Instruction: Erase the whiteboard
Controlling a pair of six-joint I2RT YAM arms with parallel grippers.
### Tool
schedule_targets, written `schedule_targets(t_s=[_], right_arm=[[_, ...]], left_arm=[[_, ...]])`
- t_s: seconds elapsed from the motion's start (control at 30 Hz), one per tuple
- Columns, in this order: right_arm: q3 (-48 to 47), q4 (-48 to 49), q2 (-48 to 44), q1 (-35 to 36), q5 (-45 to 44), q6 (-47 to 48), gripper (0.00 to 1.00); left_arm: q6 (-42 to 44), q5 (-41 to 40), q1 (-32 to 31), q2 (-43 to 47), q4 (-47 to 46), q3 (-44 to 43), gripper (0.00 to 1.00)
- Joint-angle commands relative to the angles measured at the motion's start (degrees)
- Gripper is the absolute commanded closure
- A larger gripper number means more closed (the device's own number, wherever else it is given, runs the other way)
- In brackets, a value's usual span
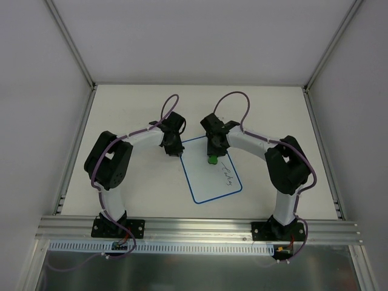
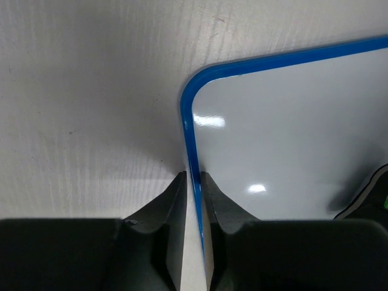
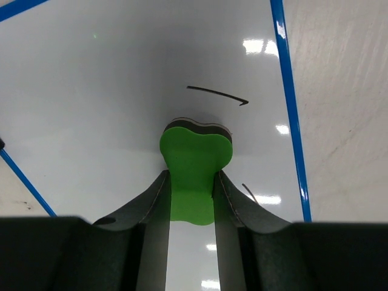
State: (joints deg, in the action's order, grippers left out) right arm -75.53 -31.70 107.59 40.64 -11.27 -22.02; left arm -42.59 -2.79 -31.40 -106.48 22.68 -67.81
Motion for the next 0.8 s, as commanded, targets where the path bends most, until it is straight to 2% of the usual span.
schedule_targets(t_s=[0.0,0.13,0.43,0.63,0.77], right_arm=[[-2.8,1.2,-1.9,-0.7,0.5,4.3,1.00],[-6.8,1.2,1.8,-0.7,1.9,7.4,1.00],[-16.0,1.0,11.3,-0.7,5.2,8.1,1.00],[-17.2,-2.0,14.0,-1.3,1.9,8.0,1.00],[-13.4,-1.9,13.2,-2.8,1.9,7.3,1.00]], left_arm=[[-1.4,-0.3,0.5,-2.2,1.0,0.0,0.87],[-1.6,-0.6,0.5,-2.7,1.0,0.7,1.00],[-2.1,-1.2,0.5,-2.7,1.1,2.4,1.00],[-2.6,-1.1,0.5,-3.0,1.1,2.7,1.00],[-3.8,-1.0,0.8,-3.6,1.1,3.3,1.00]])
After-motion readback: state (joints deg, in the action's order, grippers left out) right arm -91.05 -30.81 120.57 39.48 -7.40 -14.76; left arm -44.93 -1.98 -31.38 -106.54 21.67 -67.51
